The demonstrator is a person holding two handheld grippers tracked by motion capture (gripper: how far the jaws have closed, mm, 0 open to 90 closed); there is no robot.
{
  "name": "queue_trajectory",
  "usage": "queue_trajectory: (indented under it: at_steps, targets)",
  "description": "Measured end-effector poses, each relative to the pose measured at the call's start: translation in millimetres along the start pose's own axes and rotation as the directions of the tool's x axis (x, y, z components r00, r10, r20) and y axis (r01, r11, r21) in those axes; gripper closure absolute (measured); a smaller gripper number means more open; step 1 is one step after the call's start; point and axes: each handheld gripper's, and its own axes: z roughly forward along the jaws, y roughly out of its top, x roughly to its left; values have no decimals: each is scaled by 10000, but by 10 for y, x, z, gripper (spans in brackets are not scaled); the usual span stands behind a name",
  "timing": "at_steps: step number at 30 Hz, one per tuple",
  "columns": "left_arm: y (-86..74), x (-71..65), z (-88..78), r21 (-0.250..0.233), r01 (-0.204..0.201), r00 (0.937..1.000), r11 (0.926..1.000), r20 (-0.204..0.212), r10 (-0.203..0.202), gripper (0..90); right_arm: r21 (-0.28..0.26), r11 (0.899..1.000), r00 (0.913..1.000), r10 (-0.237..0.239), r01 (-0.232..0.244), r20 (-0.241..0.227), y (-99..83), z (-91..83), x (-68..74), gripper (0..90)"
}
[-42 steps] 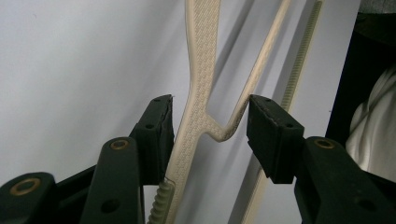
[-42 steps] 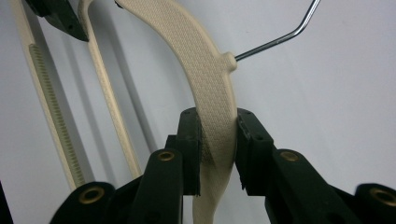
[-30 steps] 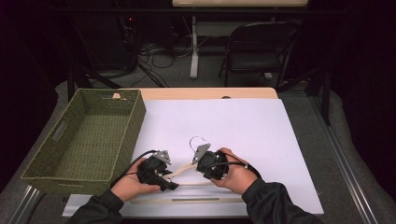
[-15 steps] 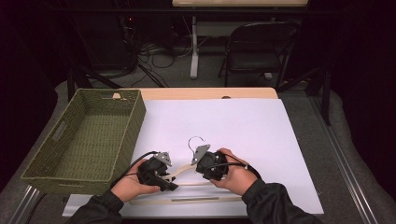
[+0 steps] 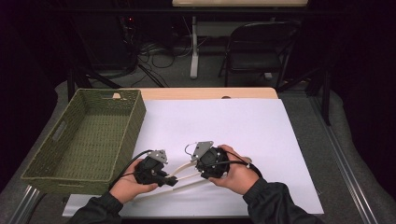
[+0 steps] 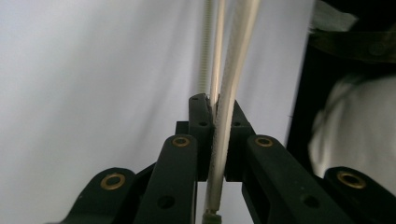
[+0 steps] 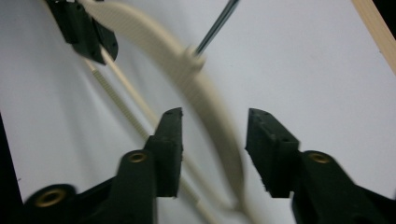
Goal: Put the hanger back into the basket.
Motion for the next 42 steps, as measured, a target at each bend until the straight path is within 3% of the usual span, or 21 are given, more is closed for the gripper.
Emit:
queue_trajectory:
  at_steps: [1, 2, 4, 5, 6, 15, 16, 19, 23, 27, 31, 35, 42]
  targets:
    - [-12, 17, -9, -186, 210, 9988, 9996, 442, -202, 869, -6, 10000, 10000, 85, -85, 47, -5, -9, -15, 516]
    - [-19, 10, -25, -342, 246, 9995, 9991, 192, -240, 871, -65, 9999, 9997, 161, -160, 164, -14, -21, -25, 496]
    - [-34, 24, -45, -342, 309, 9995, 9989, 95, -306, 871, -103, 9996, 9992, 272, -269, 284, -38, -49, -60, 485]
    - [-43, 40, -51, -425, 343, 9990, 9985, 290, -331, 871, -111, 9993, 9989, 361, -358, 304, -51, -61, -76, 474]
    - [-46, 35, -58, -386, 395, 9992, 9985, 63, -393, 871, -116, 9991, 9986, 418, -415, 328, -64, -72, -95, 467]
    - [-68, 45, -78, -742, 608, 9976, 9954, 373, -582, 872, -136, 9968, 9962, 796, -791, 349, -156, -126, -176, 451]
    - [-72, 27, -98, -794, 622, 9980, 9949, 184, -609, 872, -157, 9962, 9956, 866, -860, 364, -164, -142, -177, 450]
    - [-90, -17, -161, -975, 677, 9977, 9929, 163, -664, 872, -235, 9951, 9946, 967, -958, 381, -212, -208, -192, 447]
    - [-140, -124, -323, -1313, 734, 9972, 9886, -29, -744, 872, -249, 9924, 9907, 1216, -1203, 607, -319, -349, -222, 448]
    - [-189, -230, -537, -1701, 808, 9946, 9821, -502, -906, 872, -610, 9871, 9850, 1524, -1478, 809, -456, -521, -245, 453]
    - [-213, -293, -753, -1972, 843, 9932, 9767, -623, -983, 872, -852, 9811, 9764, 1827, -1736, 1148, -622, -646, -277, 453]
    - [-208, -353, -944, -2189, 773, 9876, 9727, -1172, -1049, 872, -857, 9729, 9645, 2251, -2148, 1382, -800, -681, -338, 451]
    - [-212, -333, -1224, -2490, 714, 9790, 9659, -1679, -1157, 871, -1032, 9655, 9519, 2540, -2391, 1713, -1057, -652, -413, 441]
